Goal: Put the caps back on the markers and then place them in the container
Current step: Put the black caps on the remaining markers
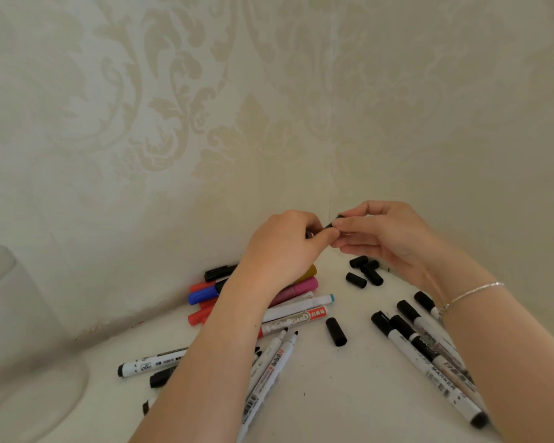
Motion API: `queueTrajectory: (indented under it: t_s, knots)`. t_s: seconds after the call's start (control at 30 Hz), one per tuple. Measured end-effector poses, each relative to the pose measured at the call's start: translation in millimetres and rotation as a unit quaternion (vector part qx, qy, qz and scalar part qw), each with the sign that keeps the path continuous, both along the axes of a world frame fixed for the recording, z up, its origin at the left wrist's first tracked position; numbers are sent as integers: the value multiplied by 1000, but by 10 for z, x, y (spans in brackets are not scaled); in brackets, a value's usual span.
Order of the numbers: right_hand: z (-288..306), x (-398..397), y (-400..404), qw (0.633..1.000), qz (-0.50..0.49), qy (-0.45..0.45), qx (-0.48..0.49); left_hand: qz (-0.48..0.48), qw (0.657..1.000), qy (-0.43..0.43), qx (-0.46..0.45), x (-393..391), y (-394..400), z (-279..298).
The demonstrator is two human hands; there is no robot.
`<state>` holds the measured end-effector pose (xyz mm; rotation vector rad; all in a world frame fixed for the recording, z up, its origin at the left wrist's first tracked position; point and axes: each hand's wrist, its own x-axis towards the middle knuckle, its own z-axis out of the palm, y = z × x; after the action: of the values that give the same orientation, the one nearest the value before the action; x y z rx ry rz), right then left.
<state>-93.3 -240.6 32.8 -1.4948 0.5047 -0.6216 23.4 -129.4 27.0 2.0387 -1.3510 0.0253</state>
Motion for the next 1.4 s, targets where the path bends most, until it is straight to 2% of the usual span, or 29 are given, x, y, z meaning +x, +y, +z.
queueTrajectory:
  t_s: [0.1, 0.23, 0.3, 0.4, 0.5, 0.6, 0.77, 0.93, 1.27, 1.4]
  knots:
    - [48, -9, 22, 999, -32, -4, -20, -18, 1000, 17, -17, -86, -19, -7]
    - [65, 16, 49, 998, -44, 16, -43, -70, 992, 99, 31, -136, -23, 16]
    - [61, 36, 62, 996, -48, 37, -63, -97, 985, 123, 69, -142, -3, 20]
    - [43, 36, 40, 995, -67, 50, -63, -151, 957, 192, 155, -142, 34, 11]
    - [33, 11, -23, 993, -88, 52, -51, -122, 952, 150, 238, -86, 52, -39]
    - [31, 2, -46, 999, -26, 17, 23, -63, 955, 119, 265, -22, 32, -104]
    - [-4, 4, -17, 982, 64, -29, 177, -43, 946, 132, 292, 8, 33, -112]
    - [-7, 4, 1, 970, 90, -22, 227, -28, 919, 125, 374, 37, 56, -99]
    - [-134, 96, 14, 981, 2, -7, 195, -16, 937, 135, 322, 180, 152, -23]
    - [-201, 142, 44, 985, 18, 102, 139, -2, 941, 129, 312, 290, 224, 24]
